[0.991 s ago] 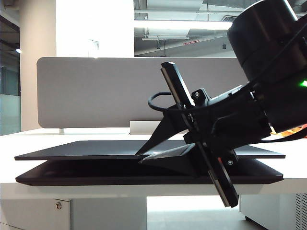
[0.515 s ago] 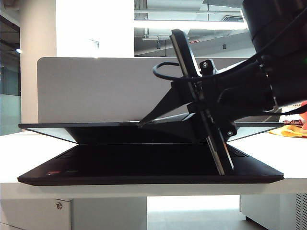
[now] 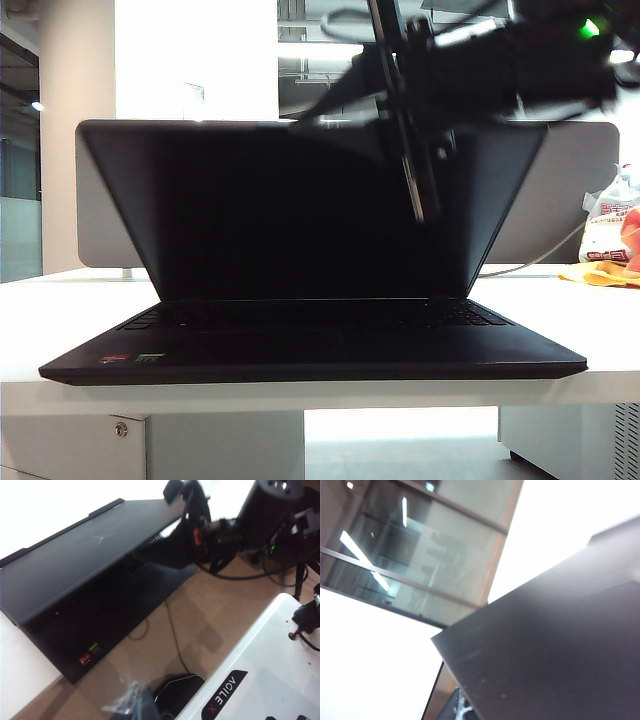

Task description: Open the lid of the laptop and use the keypad to enter the password "123".

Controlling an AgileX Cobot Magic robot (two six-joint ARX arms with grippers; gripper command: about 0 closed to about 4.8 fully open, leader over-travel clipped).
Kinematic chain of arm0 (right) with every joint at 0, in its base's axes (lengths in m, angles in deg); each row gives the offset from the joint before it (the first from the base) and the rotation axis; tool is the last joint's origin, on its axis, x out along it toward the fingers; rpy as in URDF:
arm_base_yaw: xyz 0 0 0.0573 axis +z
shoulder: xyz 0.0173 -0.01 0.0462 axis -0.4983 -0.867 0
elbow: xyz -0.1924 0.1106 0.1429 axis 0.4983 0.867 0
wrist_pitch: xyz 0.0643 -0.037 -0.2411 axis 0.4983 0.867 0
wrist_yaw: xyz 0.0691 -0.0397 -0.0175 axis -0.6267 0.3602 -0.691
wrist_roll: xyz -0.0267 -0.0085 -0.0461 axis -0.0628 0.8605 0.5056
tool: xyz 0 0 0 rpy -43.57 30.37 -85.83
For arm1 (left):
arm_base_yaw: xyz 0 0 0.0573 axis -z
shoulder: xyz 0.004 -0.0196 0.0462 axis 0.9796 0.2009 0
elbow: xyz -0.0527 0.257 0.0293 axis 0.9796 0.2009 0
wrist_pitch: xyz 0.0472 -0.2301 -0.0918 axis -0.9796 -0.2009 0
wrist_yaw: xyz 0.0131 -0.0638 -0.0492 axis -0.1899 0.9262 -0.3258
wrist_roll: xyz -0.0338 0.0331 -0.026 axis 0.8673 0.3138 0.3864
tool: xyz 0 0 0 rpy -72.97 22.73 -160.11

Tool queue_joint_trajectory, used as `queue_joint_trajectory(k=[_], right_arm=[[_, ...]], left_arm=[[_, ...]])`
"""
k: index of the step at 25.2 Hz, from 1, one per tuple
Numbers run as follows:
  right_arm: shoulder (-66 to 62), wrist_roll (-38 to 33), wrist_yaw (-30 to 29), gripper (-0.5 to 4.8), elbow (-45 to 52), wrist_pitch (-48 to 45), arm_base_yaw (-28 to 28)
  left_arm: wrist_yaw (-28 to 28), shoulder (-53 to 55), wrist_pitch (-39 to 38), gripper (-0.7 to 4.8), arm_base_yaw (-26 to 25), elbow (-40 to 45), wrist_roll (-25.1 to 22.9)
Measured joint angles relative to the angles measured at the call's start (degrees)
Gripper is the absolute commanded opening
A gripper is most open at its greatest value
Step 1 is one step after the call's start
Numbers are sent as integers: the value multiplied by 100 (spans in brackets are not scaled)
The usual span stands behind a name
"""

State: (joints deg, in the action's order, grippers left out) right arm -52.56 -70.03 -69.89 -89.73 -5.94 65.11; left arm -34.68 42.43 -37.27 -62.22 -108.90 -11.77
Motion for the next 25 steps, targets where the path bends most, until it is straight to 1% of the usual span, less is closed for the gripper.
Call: queue_joint_trajectory(k=[4,7,10,12,13,14,17,19,20,21,22,23,24,25], right_arm=[[-2,188,0,-2,-595,540,-184],[-2,328,-175,-2,-901,844,-457],[11,334,-308,-2,-984,887,-608],[11,334,-608,-2,-984,942,-623],[9,328,-955,-2,-981,1027,-623],[9,323,-1143,-2,-979,1080,-608],[264,337,-2068,-2,-966,1200,-278],[522,586,-2210,-3,-988,1351,-179],[601,785,-2192,-3,-997,1580,-188],[761,1325,-1910,-3,-997,2330,-201],[844,1707,-1622,-3,-994,2868,-203],[960,2380,-1025,-3,-990,3700,-203],[1021,2782,-577,-3,-990,4155,-203],[1113,3399,190,-3,-970,4734,-203]], left_arm=[[-57,2,0,-6,0,0,-2],[-57,-2,0,-6,0,0,-4],[-57,0,2,-6,0,0,-4],[-57,0,0,-6,0,0,-4],[-57,-2,0,-6,0,0,-4],[-57,-2,0,-6,0,0,-4],[-57,0,0,-6,0,0,-4],[-59,-2,0,-6,0,0,-4],[-59,-2,0,-6,0,0,-4],[-59,-2,0,-6,0,0,-4],[-57,0,-2,-6,0,0,-4],[-57,0,-11,-6,0,0,-4],[-59,0,-24,-6,0,0,-4],[-59,0,-31,-6,0,0,-4]])
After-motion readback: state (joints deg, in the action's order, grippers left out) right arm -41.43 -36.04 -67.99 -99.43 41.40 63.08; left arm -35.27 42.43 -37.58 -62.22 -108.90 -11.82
